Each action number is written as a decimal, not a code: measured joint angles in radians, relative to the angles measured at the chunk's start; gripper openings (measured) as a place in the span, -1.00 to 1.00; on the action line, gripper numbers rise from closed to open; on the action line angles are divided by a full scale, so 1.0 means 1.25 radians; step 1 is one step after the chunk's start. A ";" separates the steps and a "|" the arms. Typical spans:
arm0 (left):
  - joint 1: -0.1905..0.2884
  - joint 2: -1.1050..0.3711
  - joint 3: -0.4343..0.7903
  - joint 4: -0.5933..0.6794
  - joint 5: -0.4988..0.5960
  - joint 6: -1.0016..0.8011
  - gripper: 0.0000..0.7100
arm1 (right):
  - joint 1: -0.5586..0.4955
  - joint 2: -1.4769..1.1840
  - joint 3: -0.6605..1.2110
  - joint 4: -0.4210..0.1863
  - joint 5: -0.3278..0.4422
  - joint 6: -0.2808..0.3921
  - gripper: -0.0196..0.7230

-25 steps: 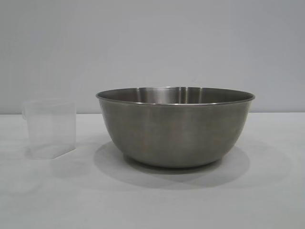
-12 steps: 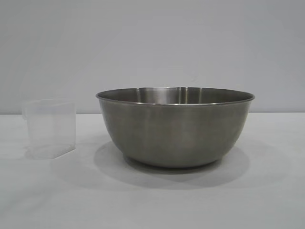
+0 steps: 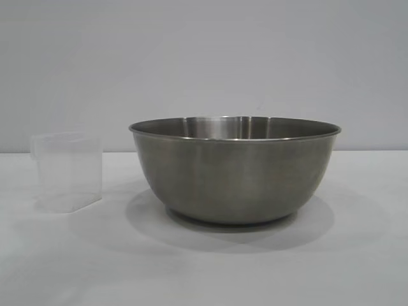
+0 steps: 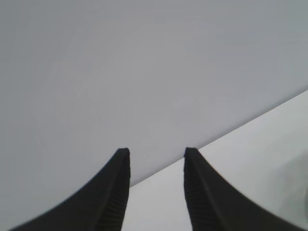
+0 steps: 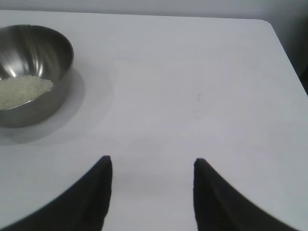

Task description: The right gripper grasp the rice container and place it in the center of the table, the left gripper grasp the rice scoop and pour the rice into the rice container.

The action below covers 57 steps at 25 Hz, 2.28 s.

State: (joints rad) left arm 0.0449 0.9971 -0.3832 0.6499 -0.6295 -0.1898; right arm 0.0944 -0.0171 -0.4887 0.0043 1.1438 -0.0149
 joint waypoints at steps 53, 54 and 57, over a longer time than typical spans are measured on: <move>-0.171 -0.683 -0.194 -0.619 1.364 0.359 -0.39 | 0.000 0.000 0.000 0.003 0.000 0.000 0.04; -0.171 -0.696 -0.192 -0.615 1.361 0.359 -0.39 | 0.000 0.000 0.000 0.003 0.000 0.000 0.04; -0.171 -0.727 -0.157 -0.609 1.359 0.334 -0.39 | 0.000 0.000 0.000 0.003 0.000 0.000 0.04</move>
State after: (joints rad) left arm -0.1683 0.0889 -0.5793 -0.1114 1.0694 0.2279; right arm 0.0944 -0.0171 -0.4887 0.0079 1.1438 -0.0149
